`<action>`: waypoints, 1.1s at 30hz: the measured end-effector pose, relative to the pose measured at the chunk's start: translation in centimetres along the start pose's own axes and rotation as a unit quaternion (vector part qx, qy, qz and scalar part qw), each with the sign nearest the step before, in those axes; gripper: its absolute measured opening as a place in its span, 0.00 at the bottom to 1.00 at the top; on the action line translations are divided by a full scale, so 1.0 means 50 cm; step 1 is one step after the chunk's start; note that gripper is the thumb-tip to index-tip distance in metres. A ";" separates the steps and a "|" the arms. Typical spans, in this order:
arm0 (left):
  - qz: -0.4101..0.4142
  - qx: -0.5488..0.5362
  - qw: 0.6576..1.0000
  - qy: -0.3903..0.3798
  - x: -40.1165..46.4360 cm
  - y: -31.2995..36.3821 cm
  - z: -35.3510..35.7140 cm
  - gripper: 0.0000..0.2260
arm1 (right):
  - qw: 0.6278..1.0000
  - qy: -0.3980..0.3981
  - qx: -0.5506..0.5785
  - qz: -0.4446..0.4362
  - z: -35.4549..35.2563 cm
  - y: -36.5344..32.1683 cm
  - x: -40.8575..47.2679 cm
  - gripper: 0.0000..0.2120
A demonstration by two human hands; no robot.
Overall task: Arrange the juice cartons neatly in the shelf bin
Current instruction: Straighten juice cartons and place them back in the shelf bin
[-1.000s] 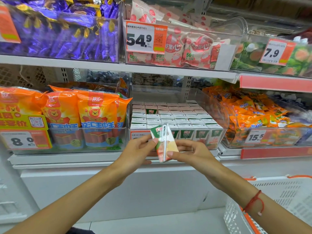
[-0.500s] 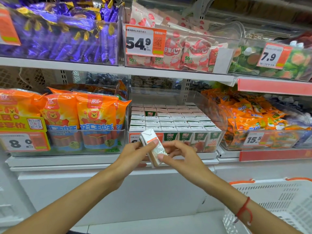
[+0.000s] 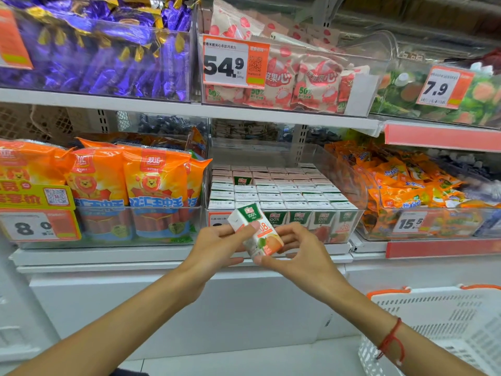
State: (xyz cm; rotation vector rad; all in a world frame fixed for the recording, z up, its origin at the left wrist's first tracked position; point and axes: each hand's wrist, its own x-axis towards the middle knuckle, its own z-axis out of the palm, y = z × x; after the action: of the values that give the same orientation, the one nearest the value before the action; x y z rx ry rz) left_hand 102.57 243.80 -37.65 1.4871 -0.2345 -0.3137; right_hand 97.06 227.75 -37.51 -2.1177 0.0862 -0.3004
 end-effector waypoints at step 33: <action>0.176 0.101 0.977 -0.071 -0.014 0.007 0.001 0.20 | 0.991 0.030 0.086 -0.102 -0.049 -0.009 0.001 0.12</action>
State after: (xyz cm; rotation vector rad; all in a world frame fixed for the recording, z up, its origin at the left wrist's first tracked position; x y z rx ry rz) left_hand 101.94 244.03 -37.25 1.5899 -0.6516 -0.1122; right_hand 96.48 225.96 -35.88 -1.9481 -0.1194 -0.4760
